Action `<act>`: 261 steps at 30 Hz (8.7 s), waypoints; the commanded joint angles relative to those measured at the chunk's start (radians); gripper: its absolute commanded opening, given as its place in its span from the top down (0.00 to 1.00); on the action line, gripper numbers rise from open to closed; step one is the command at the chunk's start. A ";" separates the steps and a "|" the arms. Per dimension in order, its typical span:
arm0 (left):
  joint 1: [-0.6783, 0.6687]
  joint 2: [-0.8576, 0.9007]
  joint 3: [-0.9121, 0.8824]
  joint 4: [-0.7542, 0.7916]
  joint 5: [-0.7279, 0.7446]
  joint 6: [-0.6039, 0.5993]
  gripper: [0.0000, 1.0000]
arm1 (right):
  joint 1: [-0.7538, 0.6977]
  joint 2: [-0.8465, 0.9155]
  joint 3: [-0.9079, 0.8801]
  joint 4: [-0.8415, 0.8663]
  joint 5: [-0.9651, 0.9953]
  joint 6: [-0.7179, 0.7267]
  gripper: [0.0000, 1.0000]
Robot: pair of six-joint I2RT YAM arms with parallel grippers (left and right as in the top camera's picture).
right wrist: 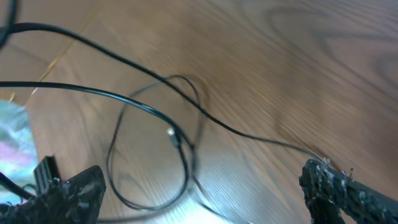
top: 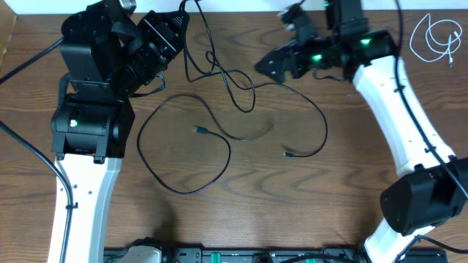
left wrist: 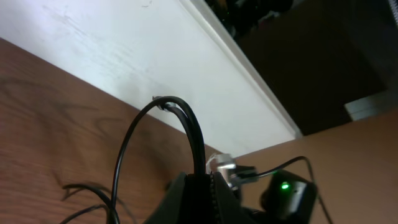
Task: Untangle cables
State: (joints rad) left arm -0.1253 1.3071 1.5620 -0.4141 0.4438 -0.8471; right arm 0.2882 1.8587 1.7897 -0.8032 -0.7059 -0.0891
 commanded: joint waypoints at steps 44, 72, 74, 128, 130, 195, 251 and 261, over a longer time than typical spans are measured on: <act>-0.536 0.476 0.013 -0.070 -0.017 0.597 0.93 | -0.406 0.013 -0.006 -0.280 0.252 0.111 0.05; -0.682 0.468 0.023 0.092 -0.220 0.651 0.07 | -0.484 0.013 -0.006 -0.309 0.252 0.103 0.01; -0.654 0.391 0.023 0.063 -0.221 0.651 0.07 | -0.466 0.013 -0.006 -0.318 0.252 0.076 0.01; -0.159 0.111 0.014 -0.393 -0.221 0.632 0.06 | -0.057 0.013 -0.713 0.055 0.624 -0.338 0.10; -0.159 0.111 0.014 -0.393 -0.221 0.632 0.06 | -0.058 0.013 -0.730 0.063 0.624 -0.338 0.11; -0.159 0.112 0.014 -0.385 -0.221 0.632 0.06 | -0.560 0.013 0.591 -0.488 0.735 0.074 0.99; -0.159 0.113 0.014 -0.359 -0.221 0.632 0.06 | -1.049 0.293 0.556 -0.397 0.672 0.231 0.25; -0.159 0.113 0.014 -0.359 -0.220 0.632 0.06 | -1.040 0.292 0.560 -0.441 0.641 0.230 0.01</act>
State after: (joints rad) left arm -0.2878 1.4128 1.5730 -0.7769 0.2260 -0.2096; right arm -0.7551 2.1551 2.3482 -1.2327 -0.0460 0.1329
